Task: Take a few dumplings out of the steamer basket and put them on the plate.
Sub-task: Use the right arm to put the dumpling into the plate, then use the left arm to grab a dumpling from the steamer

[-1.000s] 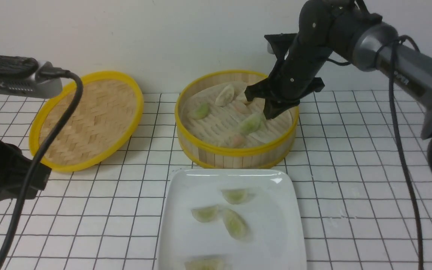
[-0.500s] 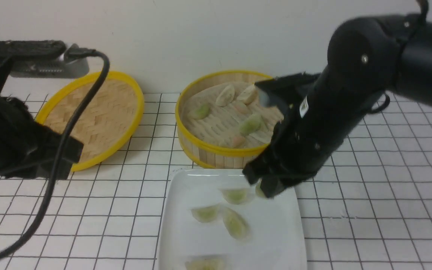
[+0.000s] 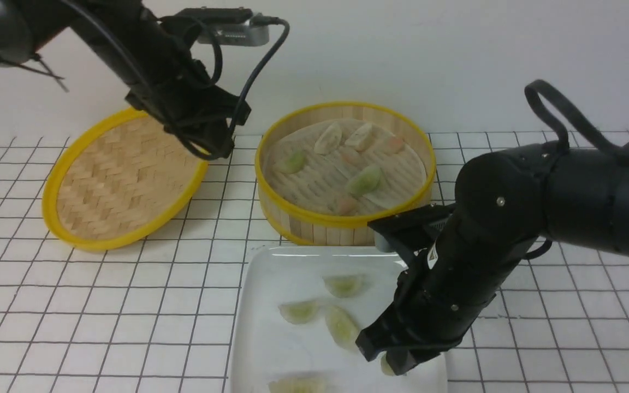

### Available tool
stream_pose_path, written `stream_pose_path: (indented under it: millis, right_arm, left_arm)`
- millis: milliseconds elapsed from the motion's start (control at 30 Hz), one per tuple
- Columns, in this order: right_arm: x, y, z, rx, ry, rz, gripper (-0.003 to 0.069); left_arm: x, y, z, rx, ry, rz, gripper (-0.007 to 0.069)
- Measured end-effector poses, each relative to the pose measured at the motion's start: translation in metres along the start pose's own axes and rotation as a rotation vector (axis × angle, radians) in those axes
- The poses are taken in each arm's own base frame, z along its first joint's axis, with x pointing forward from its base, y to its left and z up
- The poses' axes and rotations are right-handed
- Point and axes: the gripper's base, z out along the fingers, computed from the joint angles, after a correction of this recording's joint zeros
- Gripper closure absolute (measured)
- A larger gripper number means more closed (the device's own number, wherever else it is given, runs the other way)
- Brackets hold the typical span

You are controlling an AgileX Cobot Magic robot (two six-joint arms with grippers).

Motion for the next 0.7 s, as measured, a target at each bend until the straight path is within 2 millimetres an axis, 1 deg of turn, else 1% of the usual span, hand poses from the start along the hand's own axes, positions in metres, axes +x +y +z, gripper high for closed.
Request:
stream_pose_path:
  millis: [33,67,133,167,200,233,267,300,333,367,400,467,533,633,700]
  right_arm:
    - [0.0,0.0,0.0,0.0,0.001,0.0,0.0613]
    - [0.001,0.001,0.0,-0.006,0.007,0.004,0.0587]
    - [0.001,0.001,0.0,-0.006,0.015,0.004,0.0543]
    - [0.002,0.001,0.0,-0.006,0.017,0.004,0.0527]
    - [0.002,0.001,0.0,-0.006,0.019,0.004,0.0501]
    - [0.002,0.001,0.0,-0.006,0.022,0.004,0.0489]
    - [0.003,0.001,0.0,-0.006,0.034,0.004,0.0433]
    - [0.004,0.001,0.0,-0.006,0.04,0.004,0.0416]
    - [0.004,0.001,0.0,-0.006,0.047,0.004,0.0384]
    - [0.004,0.001,0.0,-0.006,0.049,0.004,0.0379]
    - [0.005,0.001,0.0,-0.007,0.054,0.01,0.0343]
    - [0.005,0.001,0.0,-0.007,0.058,0.01,0.0311]
    - [0.005,0.001,0.0,-0.008,0.059,0.011,0.0295]
    - [0.005,0.001,0.0,-0.007,0.06,0.011,0.0288]
    - [0.005,0.001,0.0,-0.008,0.06,0.011,0.0288]
  left_arm:
    - [-0.004,-0.001,-0.001,-0.002,-0.013,0.013,0.0626]
    - [-0.015,0.003,0.014,-0.001,-0.029,0.038,0.0613]
    - [-0.032,0.005,0.029,-0.013,-0.092,0.081,0.0581]
    - [-0.035,0.004,0.033,-0.014,-0.1,0.09,0.0573]
    - [-0.04,0.005,0.042,-0.017,-0.119,0.11,0.0552]
    - [-0.043,0.006,0.051,-0.019,-0.129,0.12,0.0533]
    - [-0.05,0.007,0.069,-0.029,-0.158,0.159,0.0491]
    - [-0.052,0.007,0.074,-0.033,-0.169,0.179,0.0467]
    - [-0.053,0.007,0.086,-0.038,-0.18,0.201,0.0426]
    - [-0.054,0.006,0.088,-0.039,-0.183,0.212,0.0419]
    - [-0.055,0.006,0.102,-0.046,-0.193,0.249,0.0362]
    - [-0.055,0.005,0.119,-0.06,-0.206,0.29,0.0293]
    - [-0.055,0.004,0.132,-0.078,-0.213,0.315,0.0242]
    - [-0.054,0.008,0.147,-0.114,-0.211,0.342,0.0193]
    - [-0.052,0.011,0.153,-0.135,-0.201,0.355,0.018]
